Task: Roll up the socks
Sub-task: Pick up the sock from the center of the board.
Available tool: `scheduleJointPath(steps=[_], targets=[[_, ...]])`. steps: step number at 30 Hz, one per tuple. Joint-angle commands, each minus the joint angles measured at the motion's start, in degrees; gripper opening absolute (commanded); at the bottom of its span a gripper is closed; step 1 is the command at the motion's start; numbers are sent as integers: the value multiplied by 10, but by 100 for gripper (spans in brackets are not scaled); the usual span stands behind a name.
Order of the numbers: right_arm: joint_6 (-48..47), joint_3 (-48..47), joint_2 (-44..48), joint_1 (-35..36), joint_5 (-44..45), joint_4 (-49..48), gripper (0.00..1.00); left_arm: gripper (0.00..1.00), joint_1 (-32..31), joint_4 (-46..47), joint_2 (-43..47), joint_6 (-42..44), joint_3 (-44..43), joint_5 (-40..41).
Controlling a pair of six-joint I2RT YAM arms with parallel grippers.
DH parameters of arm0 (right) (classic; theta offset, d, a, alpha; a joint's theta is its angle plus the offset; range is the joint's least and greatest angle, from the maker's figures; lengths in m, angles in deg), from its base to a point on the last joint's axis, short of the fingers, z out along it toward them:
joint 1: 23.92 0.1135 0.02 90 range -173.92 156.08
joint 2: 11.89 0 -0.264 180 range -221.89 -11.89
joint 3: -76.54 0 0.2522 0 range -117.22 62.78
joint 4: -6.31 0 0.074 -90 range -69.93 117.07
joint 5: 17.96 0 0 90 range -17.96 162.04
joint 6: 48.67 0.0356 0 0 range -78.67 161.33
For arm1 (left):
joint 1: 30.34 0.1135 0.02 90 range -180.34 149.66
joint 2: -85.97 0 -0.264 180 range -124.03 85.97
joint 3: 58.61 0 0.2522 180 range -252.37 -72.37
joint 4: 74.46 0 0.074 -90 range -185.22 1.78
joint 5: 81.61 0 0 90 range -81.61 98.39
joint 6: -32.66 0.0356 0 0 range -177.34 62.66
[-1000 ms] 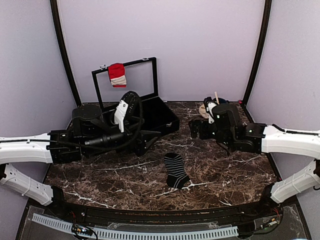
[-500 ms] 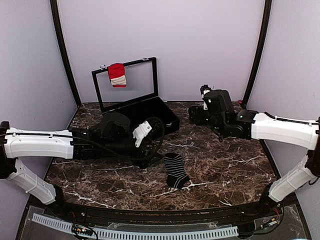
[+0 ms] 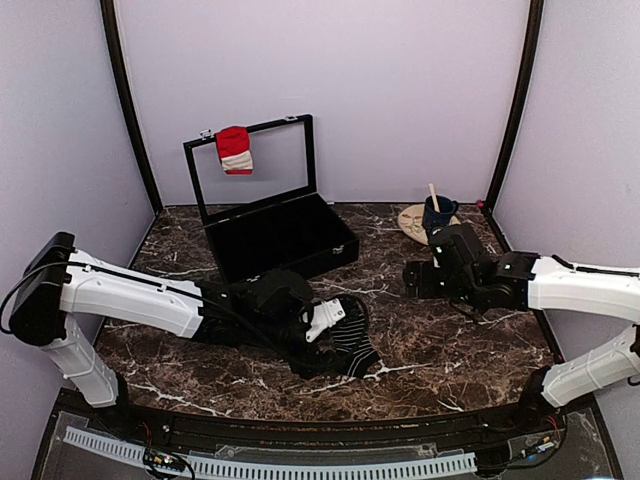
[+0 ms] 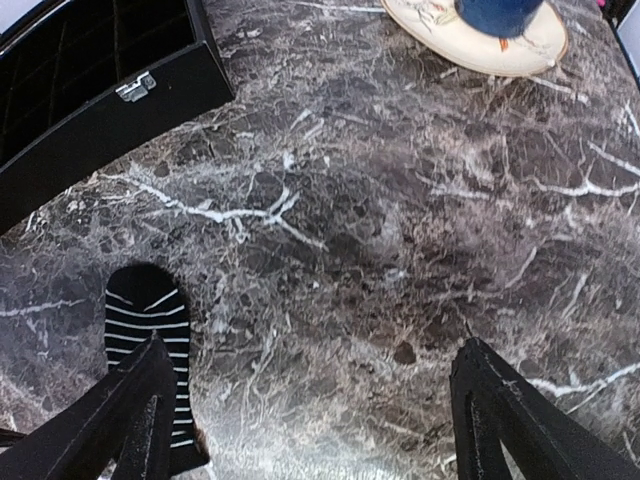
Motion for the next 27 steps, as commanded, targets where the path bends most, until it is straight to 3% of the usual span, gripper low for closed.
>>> scheduleJointPath(steps=[1,6,10,21,27], targets=[[38,28,31,0,-24,18,87,71,-31,-18,-46,15,-68,38],[38,66,61,1,-31,23,84,67,-72,-40,-117,27,-149,121],[38,107,107,2,-31,0,80,63,-100,-18,-149,54,-157,190],[113,79,126,9,-10,69,75,62,-103,104,-99,103,-17,231],[125,56,127,21,10,86,75,61,-103,133,-93,109,18,230]])
